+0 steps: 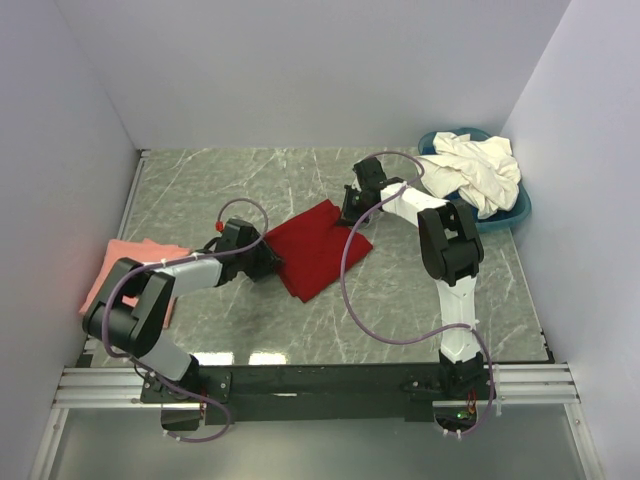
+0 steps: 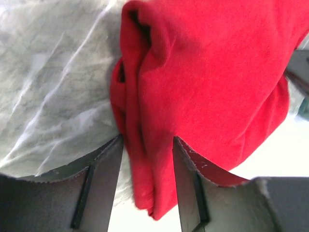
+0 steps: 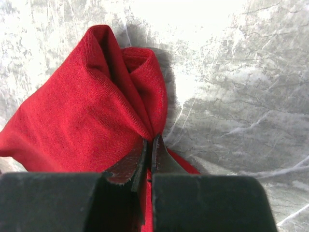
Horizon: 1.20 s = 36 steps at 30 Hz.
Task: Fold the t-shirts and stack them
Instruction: Neatly place the folded tshirt to the corner
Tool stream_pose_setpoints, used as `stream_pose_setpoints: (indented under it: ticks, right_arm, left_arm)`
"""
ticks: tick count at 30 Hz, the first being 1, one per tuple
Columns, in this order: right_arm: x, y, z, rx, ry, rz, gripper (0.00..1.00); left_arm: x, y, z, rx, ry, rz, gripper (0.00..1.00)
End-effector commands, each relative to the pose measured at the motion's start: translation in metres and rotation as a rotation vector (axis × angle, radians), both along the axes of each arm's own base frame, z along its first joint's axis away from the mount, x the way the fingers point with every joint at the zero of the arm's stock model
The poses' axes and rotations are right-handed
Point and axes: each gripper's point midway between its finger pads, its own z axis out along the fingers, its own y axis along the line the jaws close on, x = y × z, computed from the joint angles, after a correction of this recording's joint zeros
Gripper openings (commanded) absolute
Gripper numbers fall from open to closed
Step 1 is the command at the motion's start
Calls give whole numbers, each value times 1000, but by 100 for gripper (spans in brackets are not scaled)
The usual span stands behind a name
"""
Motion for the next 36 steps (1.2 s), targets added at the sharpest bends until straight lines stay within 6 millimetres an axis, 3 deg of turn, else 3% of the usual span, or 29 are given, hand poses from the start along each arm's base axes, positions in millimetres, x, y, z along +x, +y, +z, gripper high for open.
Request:
stream_pose_setpoints:
  ticks: [1, 4, 8, 10, 12, 16, 18, 19, 21, 23, 24, 25, 27, 30, 32, 36]
  right_arm:
    - [-6, -1, -1, 2, 13, 10, 0]
    - [-4, 0, 2, 6, 8, 11, 0]
    - [-3, 3, 7, 21, 4, 17, 0]
    - [-2, 3, 9, 22, 2, 21, 0]
    - [-2, 3, 13, 24, -3, 23, 0]
    - [0, 5, 25, 33, -18, 23, 2]
    - [-1, 5, 30, 29, -16, 16, 18]
    - [0, 4, 37, 21, -30, 7, 34]
    - [-2, 1, 52, 17, -55, -5, 45]
    - [-4, -3, 64, 7, -78, -25, 48]
    - [-9, -5, 76, 13, -98, -28, 49]
    - [-12, -6, 80, 19, -103, -35, 49]
    - [-21, -9, 85, 16, -116, -39, 50]
    - [-35, -11, 107, 29, -160, -33, 50]
    - [-45, -11, 106, 29, -156, -25, 50]
    - [-63, -6, 115, 49, -177, 3, 50]
  left_arm:
    - [-12, 13, -32, 113, 97, 55, 53]
    - [-13, 12, -39, 148, 114, 88, 47]
    - [-13, -8, -40, 171, 131, 89, 33]
    - [-11, -9, -36, 208, 147, 117, 21]
    - [-6, -11, -26, 208, 148, 153, 1]
    - [2, -11, 0, 182, 111, 192, 1]
    - [11, -14, 14, 164, 93, 210, 1]
    - [9, -7, 14, 182, 118, 226, 1]
    - [20, 3, 26, 201, 139, 308, 1]
    - [17, 22, 24, 269, 204, 371, 1]
    - [29, 24, 35, 257, 200, 396, 1]
    - [36, 39, 33, 260, 227, 437, 1]
    - [48, 49, 43, 227, 245, 462, 1]
    - [69, 88, 56, 199, 251, 575, 1]
    - [81, 104, 68, 189, 237, 621, 1]
    - [84, 150, 74, 197, 274, 722, 1]
